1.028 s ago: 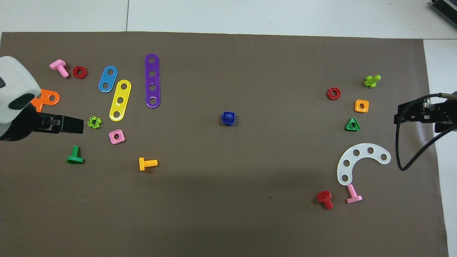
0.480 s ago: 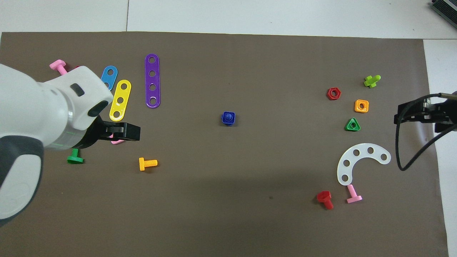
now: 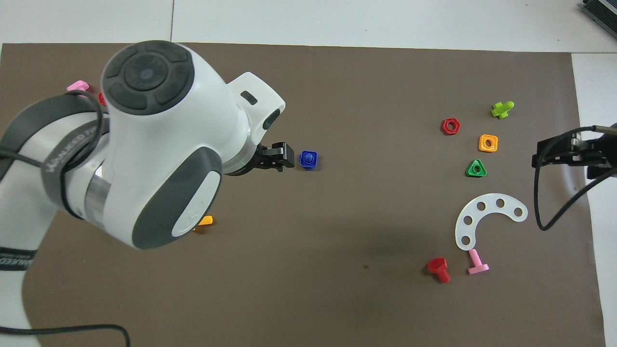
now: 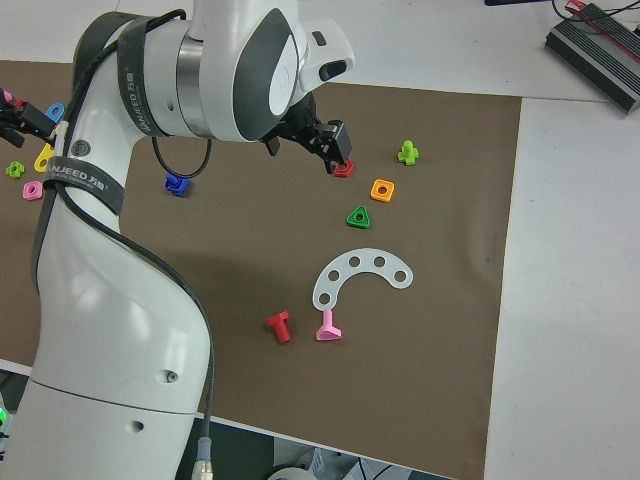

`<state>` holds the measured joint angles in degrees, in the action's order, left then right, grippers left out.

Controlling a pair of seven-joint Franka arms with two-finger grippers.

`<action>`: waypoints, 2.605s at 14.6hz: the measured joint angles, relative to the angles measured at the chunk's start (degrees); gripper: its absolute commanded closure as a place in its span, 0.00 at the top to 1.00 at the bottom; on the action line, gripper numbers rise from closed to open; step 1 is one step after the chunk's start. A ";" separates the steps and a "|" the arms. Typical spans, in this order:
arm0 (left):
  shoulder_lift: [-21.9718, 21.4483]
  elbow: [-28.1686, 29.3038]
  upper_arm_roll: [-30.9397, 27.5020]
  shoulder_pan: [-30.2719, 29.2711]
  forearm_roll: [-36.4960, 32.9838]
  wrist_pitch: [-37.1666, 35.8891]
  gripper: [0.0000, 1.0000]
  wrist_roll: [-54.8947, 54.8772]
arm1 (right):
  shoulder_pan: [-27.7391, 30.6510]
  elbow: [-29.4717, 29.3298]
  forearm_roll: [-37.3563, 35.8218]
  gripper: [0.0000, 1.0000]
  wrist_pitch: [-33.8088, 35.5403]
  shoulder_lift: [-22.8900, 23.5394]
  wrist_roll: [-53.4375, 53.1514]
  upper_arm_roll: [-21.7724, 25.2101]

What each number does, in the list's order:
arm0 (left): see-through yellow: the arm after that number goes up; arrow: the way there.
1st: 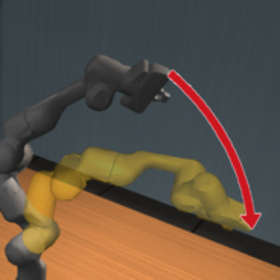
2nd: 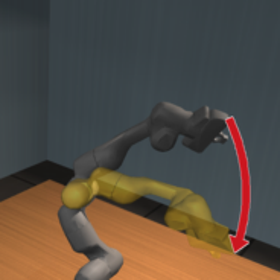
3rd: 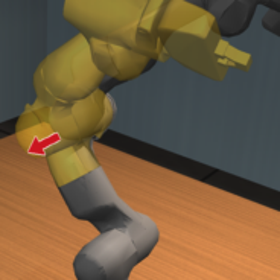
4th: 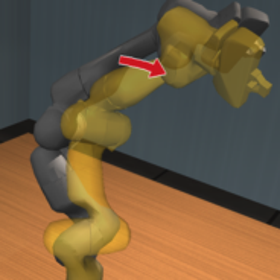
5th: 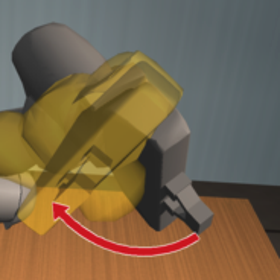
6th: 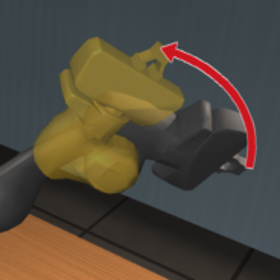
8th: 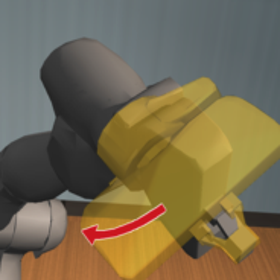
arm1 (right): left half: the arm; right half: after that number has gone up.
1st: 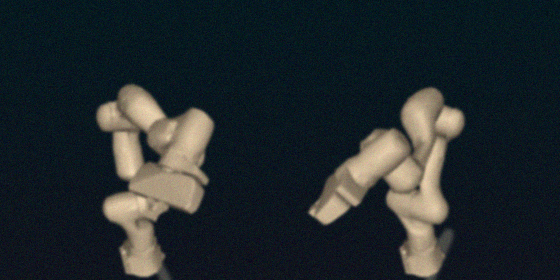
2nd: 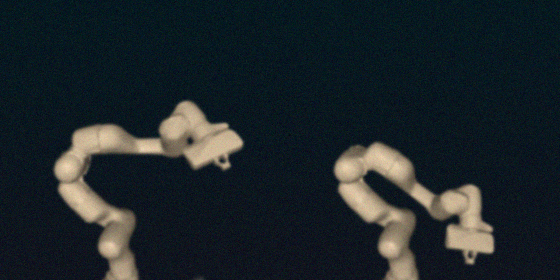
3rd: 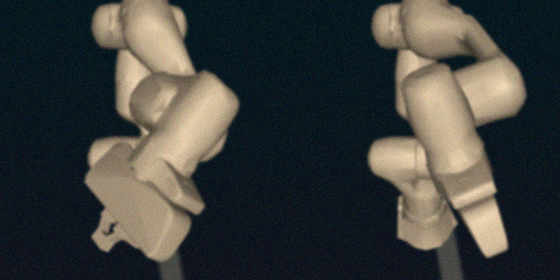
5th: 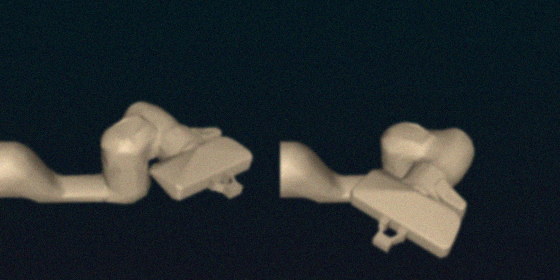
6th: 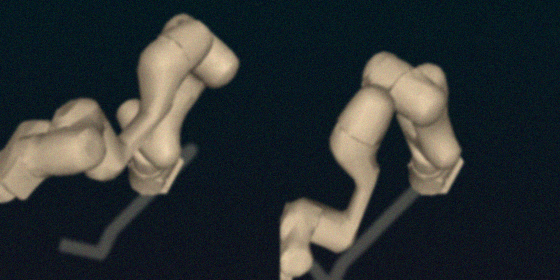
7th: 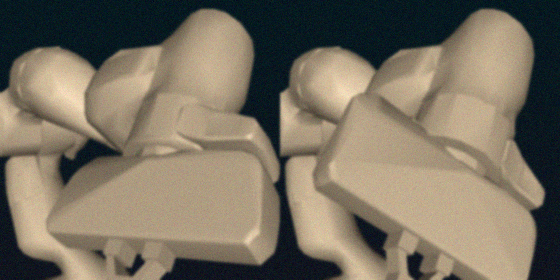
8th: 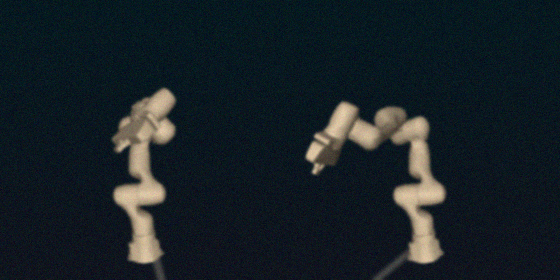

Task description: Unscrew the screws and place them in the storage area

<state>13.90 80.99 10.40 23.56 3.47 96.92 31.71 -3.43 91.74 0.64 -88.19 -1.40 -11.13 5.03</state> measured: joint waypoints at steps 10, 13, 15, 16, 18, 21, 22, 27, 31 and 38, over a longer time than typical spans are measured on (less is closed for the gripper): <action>13.15 -3.60 -0.51 6.39 -4.32 12.73 0.95 7.27 | 0.00 0.00 0.00 1.00 0.00 0.00 0.00 0.00; 16.50 -3.59 -0.61 7.23 -7.53 16.96 0.93 8.20 | 0.00 0.00 0.00 1.00 0.00 0.00 0.00 0.00; 17.92 -3.32 -1.11 7.11 -9.23 19.91 0.91 8.20 | 0.00 0.00 0.00 1.00 0.00 0.00 0.00 0.00; 18.41 -2.74 -1.32 6.90 -10.14 21.88 0.90 8.19 | 0.00 0.00 0.00 1.00 0.00 0.00 0.00 0.00; 18.81 -0.49 -1.68 6.42 -11.59 25.02 0.88 7.93 | 0.00 0.00 0.00 1.00 0.00 0.00 0.00 0.00; 19.04 2.64 -1.69 5.77 -11.86 28.45 0.87 6.67 | 0.00 0.00 0.00 1.00 0.00 0.00 0.00 0.00; 19.06 3.69 -1.68 5.77 -11.86 29.81 0.88 6.58 | 0.00 0.00 0.00 1.00 0.00 0.00 0.00 0.00; 19.38 5.73 -1.39 6.11 -11.93 32.00 0.87 6.43 | 0.00 0.00 0.00 1.00 0.00 0.00 0.00 0.00; 20.31 5.87 -1.31 6.14 -12.13 32.50 0.85 6.39 | 0.00 0.00 0.00 1.00 0.00 0.00 0.00 0.00; 21.40 5.88 -1.01 6.26 -13.21 33.14 0.81 6.29 | 0.00 0.01 0.00 1.00 0.00 0.00 0.00 0.00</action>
<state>35.30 86.87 9.39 29.82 -9.74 130.06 38.01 -3.43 91.74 0.64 -88.19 -1.40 -11.13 5.03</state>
